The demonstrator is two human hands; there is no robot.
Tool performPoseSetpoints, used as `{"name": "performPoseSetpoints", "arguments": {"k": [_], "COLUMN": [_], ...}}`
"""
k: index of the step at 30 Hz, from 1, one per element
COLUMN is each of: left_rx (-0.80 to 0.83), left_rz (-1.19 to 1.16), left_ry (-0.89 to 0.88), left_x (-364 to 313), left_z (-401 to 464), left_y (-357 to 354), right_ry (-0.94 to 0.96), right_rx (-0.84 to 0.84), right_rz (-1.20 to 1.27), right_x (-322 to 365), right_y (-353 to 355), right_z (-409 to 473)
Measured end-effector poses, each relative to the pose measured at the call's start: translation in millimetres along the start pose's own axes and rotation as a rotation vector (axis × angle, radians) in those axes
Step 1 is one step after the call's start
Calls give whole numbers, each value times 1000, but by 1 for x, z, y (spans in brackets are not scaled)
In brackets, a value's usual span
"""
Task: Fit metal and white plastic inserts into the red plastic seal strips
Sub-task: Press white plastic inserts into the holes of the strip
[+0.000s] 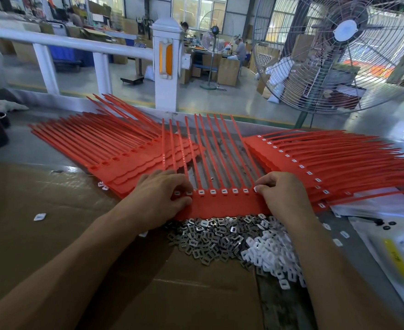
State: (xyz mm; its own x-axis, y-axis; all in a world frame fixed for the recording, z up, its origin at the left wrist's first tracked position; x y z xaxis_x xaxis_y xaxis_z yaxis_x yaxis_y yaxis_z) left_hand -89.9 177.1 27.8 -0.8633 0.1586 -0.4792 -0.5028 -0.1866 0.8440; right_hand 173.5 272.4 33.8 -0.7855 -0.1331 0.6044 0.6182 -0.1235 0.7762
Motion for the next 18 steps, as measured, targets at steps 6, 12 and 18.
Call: {"name": "performPoseSetpoints", "arguments": {"k": [6,12,18], "left_rx": [5,-1,-2], "left_rz": [5,3,5], "left_ry": [0,-7,-9], "left_x": [0,-1,-1], "left_z": [0,0,0], "left_y": [0,0,0], "right_ry": [15,12,54], "right_rx": [-13,-37,-41], "right_rz": [-12,-28,-168], "right_x": [2,4,12], "right_y": [0,-3,0], "right_z": [-2,-4,-14]}}
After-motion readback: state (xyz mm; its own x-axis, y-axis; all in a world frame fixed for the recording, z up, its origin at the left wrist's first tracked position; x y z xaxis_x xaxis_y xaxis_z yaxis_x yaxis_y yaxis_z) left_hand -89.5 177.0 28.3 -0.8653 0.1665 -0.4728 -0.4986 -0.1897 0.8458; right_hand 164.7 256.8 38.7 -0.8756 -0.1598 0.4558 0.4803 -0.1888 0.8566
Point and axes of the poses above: each hand's wrist, its own z-axis towards the middle knuckle, its own y-axis out of the back of the hand, x = y × z, the point moved 5 cm from there along z, towards the middle knuckle, and after that the axes turned 4 degrees about -z, right-handed, at the moved point
